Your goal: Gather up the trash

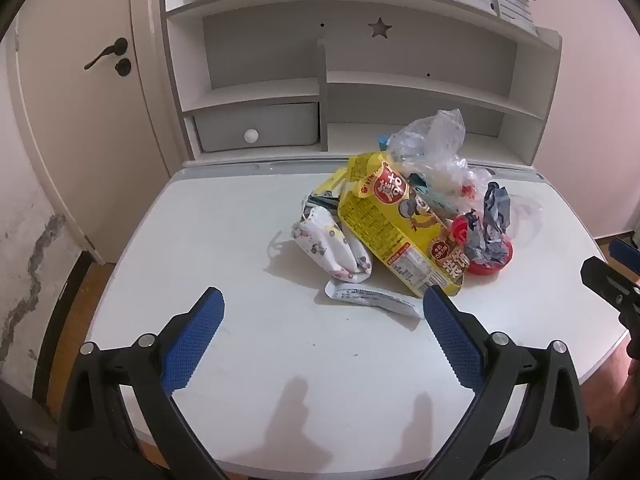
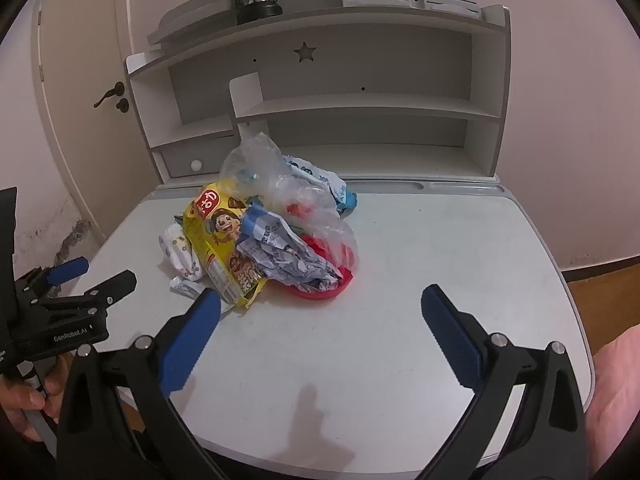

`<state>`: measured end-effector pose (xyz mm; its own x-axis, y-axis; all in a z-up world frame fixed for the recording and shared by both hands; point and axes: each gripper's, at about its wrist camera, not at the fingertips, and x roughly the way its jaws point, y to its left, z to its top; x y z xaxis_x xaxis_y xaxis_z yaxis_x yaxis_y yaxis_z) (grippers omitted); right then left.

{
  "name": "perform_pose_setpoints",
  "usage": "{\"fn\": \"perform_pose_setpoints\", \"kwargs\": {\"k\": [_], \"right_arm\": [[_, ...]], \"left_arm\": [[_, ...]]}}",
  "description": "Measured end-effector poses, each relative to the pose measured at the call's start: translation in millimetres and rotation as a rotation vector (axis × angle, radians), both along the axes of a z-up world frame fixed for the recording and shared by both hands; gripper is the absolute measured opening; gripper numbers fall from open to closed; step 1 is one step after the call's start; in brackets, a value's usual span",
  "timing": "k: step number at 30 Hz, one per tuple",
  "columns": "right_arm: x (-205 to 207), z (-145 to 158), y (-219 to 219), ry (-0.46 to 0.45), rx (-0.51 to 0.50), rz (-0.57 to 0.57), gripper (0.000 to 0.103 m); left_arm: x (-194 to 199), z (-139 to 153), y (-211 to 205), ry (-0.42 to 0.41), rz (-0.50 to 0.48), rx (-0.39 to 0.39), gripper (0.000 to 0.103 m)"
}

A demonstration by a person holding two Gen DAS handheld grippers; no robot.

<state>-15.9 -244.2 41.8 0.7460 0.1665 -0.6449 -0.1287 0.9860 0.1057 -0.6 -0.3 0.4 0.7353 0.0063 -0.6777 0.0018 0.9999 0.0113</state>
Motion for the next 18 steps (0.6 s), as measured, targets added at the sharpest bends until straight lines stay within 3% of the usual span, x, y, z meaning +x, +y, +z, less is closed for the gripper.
{"fn": "perform_pose_setpoints", "kwargs": {"k": [18], "right_arm": [[-1.5,2.3,0.1,-0.004,-0.001,0.003,0.097]], "left_arm": [[-1.5,5.0,-0.5,-0.003,-0.003,0.026,0.097]]}}
